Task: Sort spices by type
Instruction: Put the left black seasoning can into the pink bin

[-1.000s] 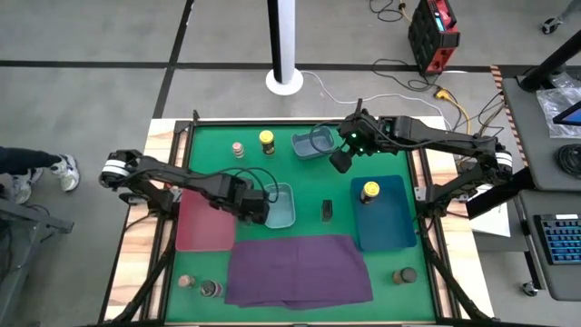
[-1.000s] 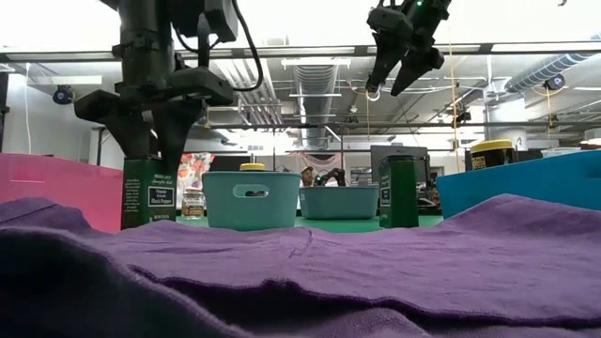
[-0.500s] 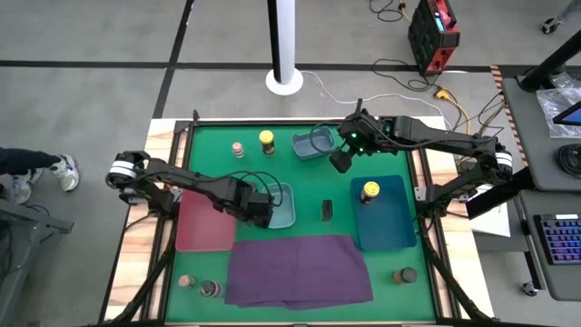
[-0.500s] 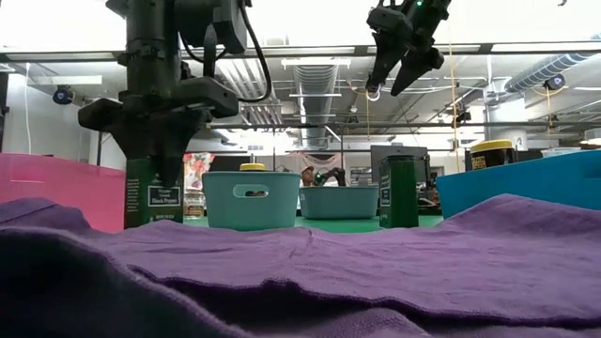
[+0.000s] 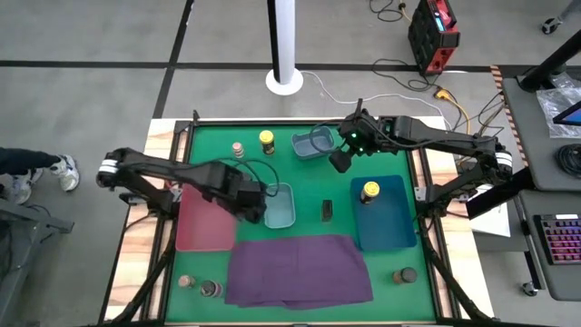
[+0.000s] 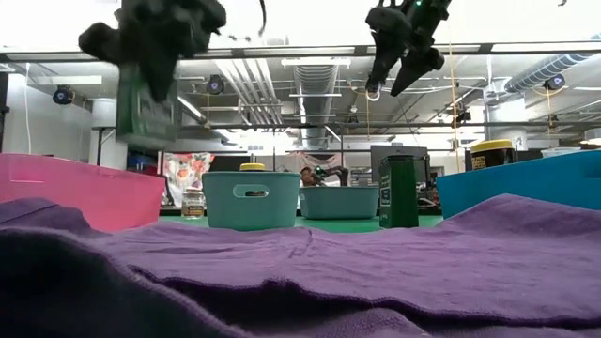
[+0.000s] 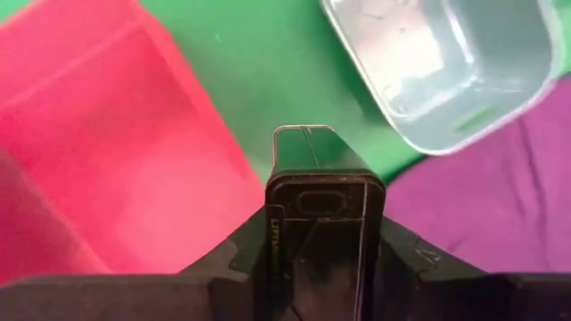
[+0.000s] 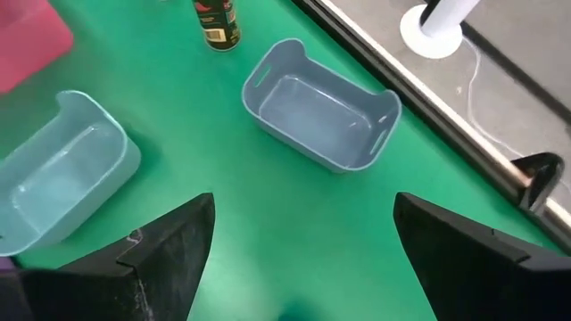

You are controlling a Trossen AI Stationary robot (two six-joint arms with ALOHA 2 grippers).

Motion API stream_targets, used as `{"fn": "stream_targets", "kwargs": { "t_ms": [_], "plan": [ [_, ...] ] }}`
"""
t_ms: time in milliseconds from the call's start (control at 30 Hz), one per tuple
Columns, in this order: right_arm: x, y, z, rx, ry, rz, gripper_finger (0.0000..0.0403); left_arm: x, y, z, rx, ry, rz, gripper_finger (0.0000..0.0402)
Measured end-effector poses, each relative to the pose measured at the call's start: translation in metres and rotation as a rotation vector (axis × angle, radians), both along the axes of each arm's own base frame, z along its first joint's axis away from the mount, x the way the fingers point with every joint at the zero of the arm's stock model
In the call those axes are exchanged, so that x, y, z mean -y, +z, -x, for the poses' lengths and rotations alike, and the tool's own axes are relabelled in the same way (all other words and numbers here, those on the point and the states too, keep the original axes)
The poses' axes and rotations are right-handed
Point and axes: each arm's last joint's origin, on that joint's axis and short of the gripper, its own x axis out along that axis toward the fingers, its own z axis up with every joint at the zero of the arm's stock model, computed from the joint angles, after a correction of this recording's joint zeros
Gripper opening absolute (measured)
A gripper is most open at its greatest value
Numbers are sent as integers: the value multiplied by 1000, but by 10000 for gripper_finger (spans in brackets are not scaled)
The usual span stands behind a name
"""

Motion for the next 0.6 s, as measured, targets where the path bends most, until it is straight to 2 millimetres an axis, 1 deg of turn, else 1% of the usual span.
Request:
{"fn": "stream_targets", "kwargs": {
  "t_ms": [133, 233, 400, 600],
  "plan": [
    [1, 0, -1, 28, -15, -38, 331, -5, 18, 25, 48, 47, -38, 102],
    [1, 2, -2, 57, -27, -44, 327, -8, 21, 48, 68, 120, -47, 102],
    [2, 4, -5, 105, -55, -53, 327, -12, 6, 90, 13, 208, -50, 102],
    [3, 5, -6, 145, -109, -84, 321, -16, -17, 126, 2, 270, -48, 102]
  ]
}}
